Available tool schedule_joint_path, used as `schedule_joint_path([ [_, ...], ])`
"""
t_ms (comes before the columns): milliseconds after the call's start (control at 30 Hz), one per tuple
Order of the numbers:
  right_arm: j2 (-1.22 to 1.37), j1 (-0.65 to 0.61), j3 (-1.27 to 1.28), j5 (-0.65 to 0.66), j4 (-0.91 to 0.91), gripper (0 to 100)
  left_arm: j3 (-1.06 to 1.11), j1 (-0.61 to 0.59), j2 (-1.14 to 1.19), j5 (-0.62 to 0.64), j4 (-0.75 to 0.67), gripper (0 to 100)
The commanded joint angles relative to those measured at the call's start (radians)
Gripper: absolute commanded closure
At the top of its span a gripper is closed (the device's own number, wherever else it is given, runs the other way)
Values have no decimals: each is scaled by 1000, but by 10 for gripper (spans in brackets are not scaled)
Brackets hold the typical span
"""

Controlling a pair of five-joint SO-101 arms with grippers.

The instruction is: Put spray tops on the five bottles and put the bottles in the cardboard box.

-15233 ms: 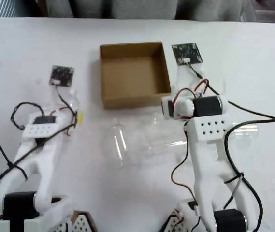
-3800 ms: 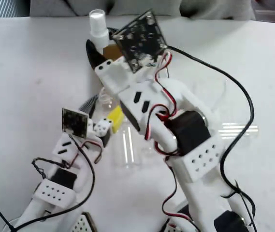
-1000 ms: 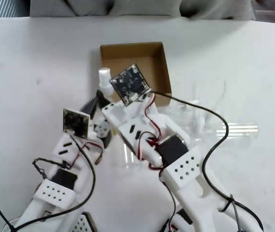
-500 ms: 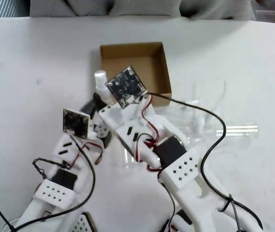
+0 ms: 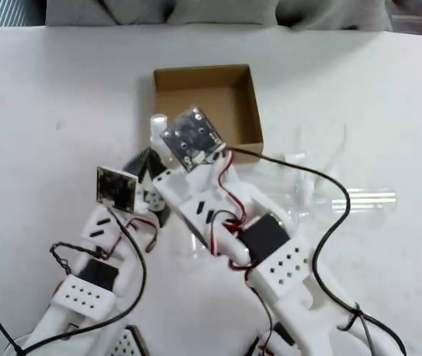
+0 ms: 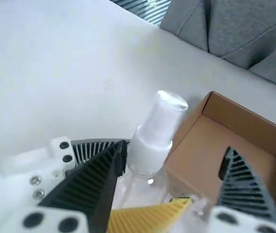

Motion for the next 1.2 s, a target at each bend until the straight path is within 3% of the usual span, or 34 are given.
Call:
schedule_joint_path([
  [0, -61, -7, -66, -9, 30, 718, -11, -12, -22, 9, -29, 913],
  [300, -162, 8, -195, -2, 170, 725, -11, -13, -21, 9, -29, 913],
  [367, -165, 44, -222, -2, 170, 788, -11, -13, -21, 9, -29, 913],
  [467, -134, 99, -269, -6, 166, 987, -11, -13, -21, 9, -29, 913],
  [567, -64, 139, -318, -8, 168, 930, -11, -13, -21, 9, -29, 913],
  [700, 65, 147, -433, -8, 176, 987, -9, -13, -21, 9, -28, 913],
  [1167, 671, 142, -1119, -9, 556, 982, -9, -12, -21, 9, -25, 913],
])
